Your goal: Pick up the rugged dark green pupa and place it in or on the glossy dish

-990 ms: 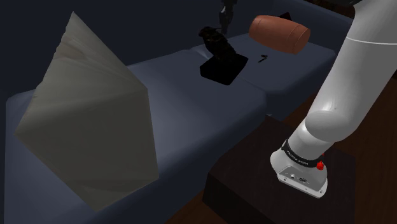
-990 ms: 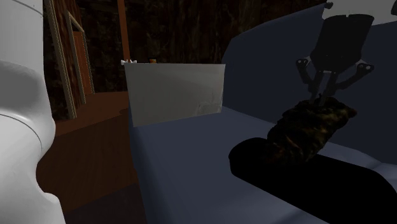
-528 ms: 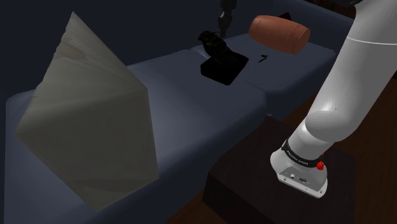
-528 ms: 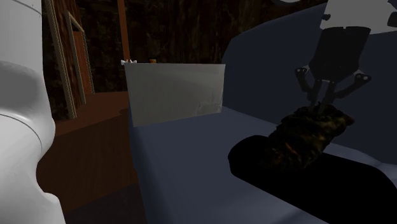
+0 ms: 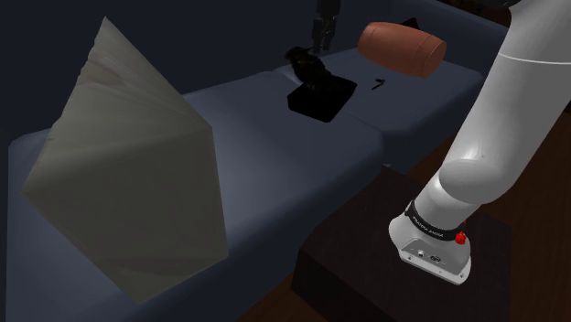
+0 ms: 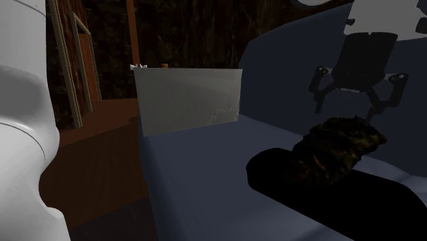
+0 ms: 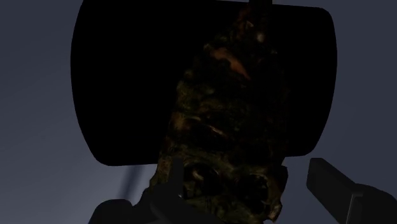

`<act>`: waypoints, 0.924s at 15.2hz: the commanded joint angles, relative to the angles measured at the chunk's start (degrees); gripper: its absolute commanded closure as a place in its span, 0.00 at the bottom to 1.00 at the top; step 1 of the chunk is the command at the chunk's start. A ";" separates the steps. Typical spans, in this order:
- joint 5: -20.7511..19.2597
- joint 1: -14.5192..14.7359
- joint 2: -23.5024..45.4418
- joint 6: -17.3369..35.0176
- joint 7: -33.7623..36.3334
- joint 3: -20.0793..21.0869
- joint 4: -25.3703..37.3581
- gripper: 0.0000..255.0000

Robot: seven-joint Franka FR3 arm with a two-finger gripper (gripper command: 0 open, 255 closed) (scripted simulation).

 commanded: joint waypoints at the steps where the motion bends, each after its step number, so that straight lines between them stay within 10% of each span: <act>1: -0.01 0.01 0.02 -0.03 0.02 0.00 -0.01 0.00; 14: 0.35 -0.83 1.66 -7.98 -0.04 -0.35 9.48 0.00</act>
